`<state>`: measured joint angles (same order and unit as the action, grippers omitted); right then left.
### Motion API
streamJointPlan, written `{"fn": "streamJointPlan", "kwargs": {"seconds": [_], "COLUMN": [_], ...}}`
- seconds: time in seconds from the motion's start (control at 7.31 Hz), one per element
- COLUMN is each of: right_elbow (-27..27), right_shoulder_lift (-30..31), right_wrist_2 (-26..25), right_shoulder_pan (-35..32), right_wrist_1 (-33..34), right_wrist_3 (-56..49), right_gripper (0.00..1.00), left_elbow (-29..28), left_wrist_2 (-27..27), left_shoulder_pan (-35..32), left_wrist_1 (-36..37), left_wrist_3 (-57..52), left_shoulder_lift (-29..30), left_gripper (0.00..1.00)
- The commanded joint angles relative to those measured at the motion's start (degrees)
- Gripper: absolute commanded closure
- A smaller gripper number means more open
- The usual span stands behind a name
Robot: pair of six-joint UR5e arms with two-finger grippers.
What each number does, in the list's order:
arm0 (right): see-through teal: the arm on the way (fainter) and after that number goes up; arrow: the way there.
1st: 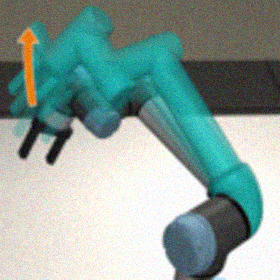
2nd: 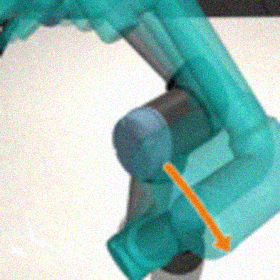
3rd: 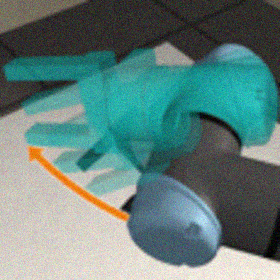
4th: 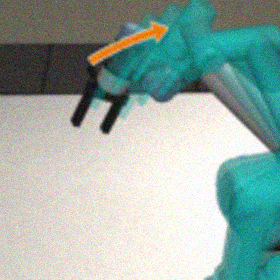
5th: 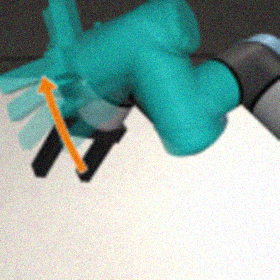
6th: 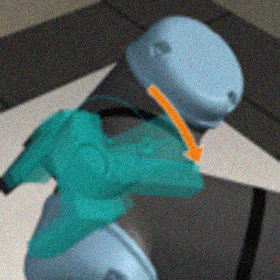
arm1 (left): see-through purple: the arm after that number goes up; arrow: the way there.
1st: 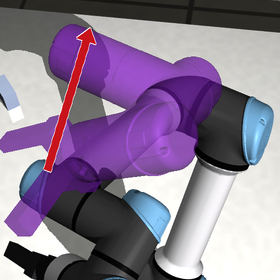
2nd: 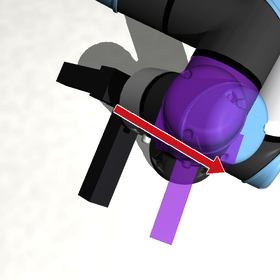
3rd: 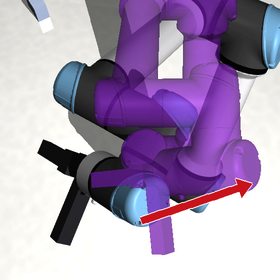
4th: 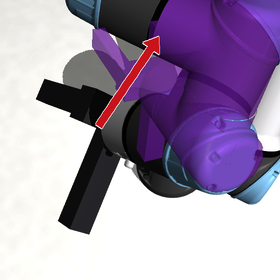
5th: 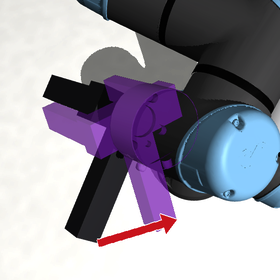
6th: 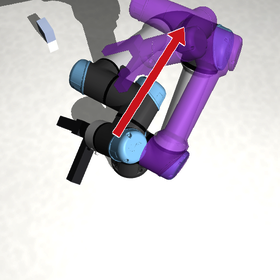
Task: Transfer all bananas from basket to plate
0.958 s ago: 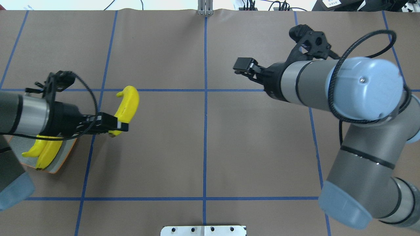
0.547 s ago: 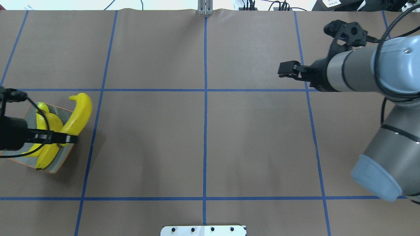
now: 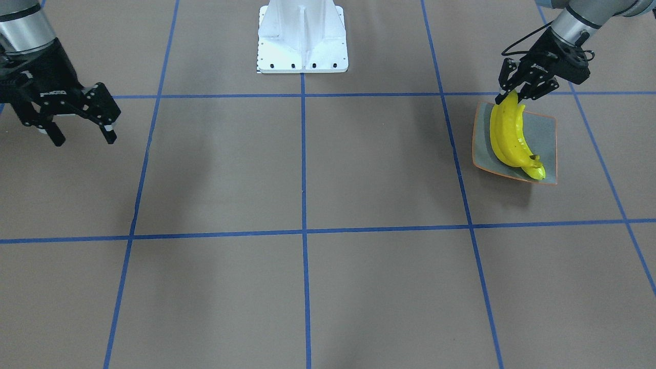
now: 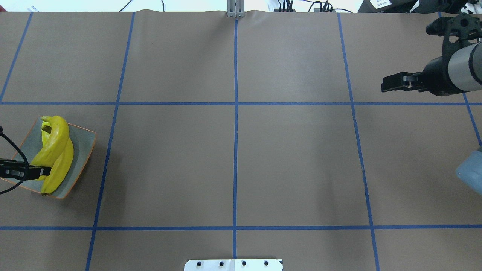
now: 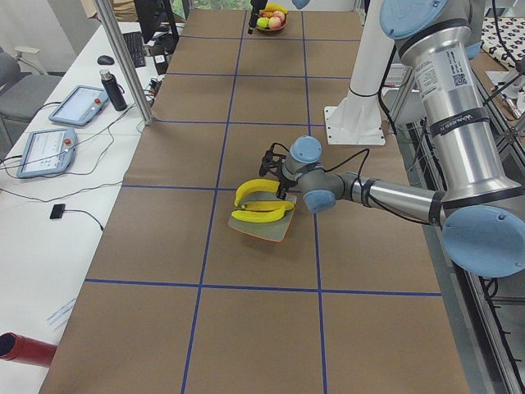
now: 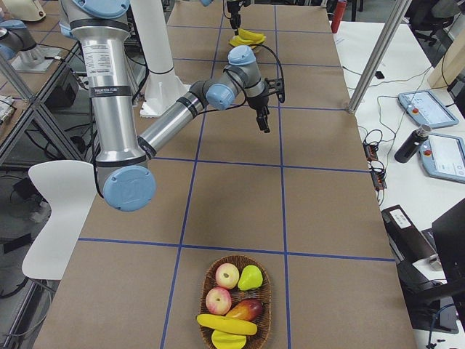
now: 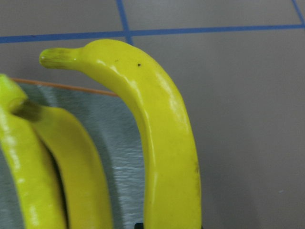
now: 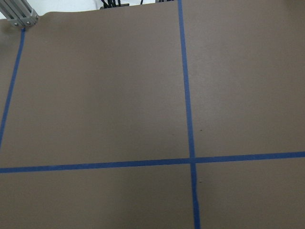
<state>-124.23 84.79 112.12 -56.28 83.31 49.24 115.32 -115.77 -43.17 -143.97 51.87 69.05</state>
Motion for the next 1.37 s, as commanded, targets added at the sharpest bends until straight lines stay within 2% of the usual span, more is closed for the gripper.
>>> {"fn": "streamJointPlan", "kwargs": {"seconds": [0.0, 0.41, 0.68, 0.82, 0.96, 1.09, 1.23], "right_elbow": [0.1, 1.9, 5.8, 9.6, 16.2, 24.4, 33.3], "right_shoulder_lift": [2.3, 4.8, 10.8, 12.5, 12.7, 11.9, 9.5], "right_wrist_2": [4.1, 7.1, 10.6, 15.0, 21.5, 26.9, 29.1], "right_shoulder_pan": [-4.6, -9.2, -17.2, -23.5, -30.7, -37.3, -42.6], "right_wrist_1": [-0.2, -0.1, -0.3, -0.3, -0.3, -0.3, -0.2], "right_wrist_3": [-6.5, -15.3, -31.5, -40.9, -51.9, -62.9, -72.5], "right_gripper": [0.00, 0.00, 0.00, 0.00, 0.00, 0.00, 0.00], "left_elbow": [-0.4, 0.0, 0.0, 0.1, 0.1, 0.2, 0.3], "left_wrist_2": [1.4, 1.6, 0.9, 0.9, 1.0, 1.0, 1.0], "left_shoulder_pan": [0.4, 0.3, 0.2, 0.2, 0.2, 0.2, 0.2], "left_wrist_1": [-0.1, -0.1, -0.1, -0.1, -0.2, -0.2, -0.3], "left_wrist_3": [-0.8, -1.0, -0.9, -0.9, -0.9, -0.9, -0.9], "left_shoulder_lift": [-0.1, 0.6, 1.4, 1.5, 1.9, 2.1, 2.2], "left_gripper": [0.01, 0.00, 0.00, 0.00, 0.00, 0.00, 0.00]}}
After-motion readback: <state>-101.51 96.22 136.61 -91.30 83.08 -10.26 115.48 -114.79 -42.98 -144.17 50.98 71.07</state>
